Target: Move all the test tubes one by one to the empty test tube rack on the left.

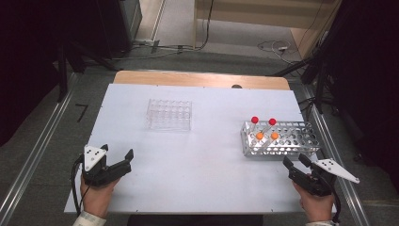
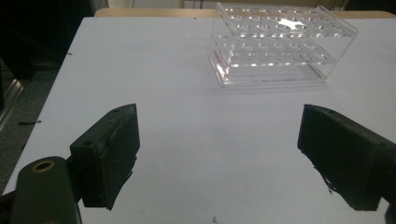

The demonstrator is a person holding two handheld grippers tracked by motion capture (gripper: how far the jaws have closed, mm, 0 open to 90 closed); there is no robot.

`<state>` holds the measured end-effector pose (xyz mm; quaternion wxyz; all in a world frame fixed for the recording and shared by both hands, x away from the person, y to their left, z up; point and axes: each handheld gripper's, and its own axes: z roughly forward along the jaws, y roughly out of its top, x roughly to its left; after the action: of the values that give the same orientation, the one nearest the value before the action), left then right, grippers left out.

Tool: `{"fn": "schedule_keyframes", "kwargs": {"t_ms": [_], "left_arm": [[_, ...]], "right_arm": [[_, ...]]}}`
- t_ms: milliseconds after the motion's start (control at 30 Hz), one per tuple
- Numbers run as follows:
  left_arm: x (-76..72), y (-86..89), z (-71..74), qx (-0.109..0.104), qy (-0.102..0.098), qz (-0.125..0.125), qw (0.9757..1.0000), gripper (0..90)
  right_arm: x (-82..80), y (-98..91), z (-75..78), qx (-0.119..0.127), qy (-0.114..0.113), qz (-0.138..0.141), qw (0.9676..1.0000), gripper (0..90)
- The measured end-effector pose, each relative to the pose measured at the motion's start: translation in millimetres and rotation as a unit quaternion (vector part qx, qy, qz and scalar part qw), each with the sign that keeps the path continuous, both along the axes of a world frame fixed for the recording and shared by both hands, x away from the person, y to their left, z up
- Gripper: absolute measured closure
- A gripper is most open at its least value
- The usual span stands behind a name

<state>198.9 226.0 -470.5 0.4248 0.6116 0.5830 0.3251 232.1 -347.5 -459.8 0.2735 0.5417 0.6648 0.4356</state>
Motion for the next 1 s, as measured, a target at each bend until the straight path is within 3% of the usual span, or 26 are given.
{"fn": "schedule_keyframes", "kwargs": {"t_ms": [333,433,700,1000], "left_arm": [[0.3,-0.2,-0.6,0.0,0.001,0.0,1.0,13.4],[0.7,-0.9,-1.0,0.0,0.002,-0.001,1.0,13.3],[1.4,-2.2,-1.3,0.002,0.002,-0.002,1.0,13.4],[1.2,-1.8,-1.8,0.002,0.003,-0.002,1.0,13.4]], "right_arm": [[4.7,2.5,0.9,-0.014,-0.009,0.001,0.9999,43.1],[7.7,4.7,1.1,-0.028,-0.017,0.0,0.9995,47.7],[20.7,9.1,-0.3,-0.039,-0.029,0.001,0.9988,58.3],[36.3,20.1,-3.6,-0.052,-0.045,0.004,0.9976,62.6]]}}
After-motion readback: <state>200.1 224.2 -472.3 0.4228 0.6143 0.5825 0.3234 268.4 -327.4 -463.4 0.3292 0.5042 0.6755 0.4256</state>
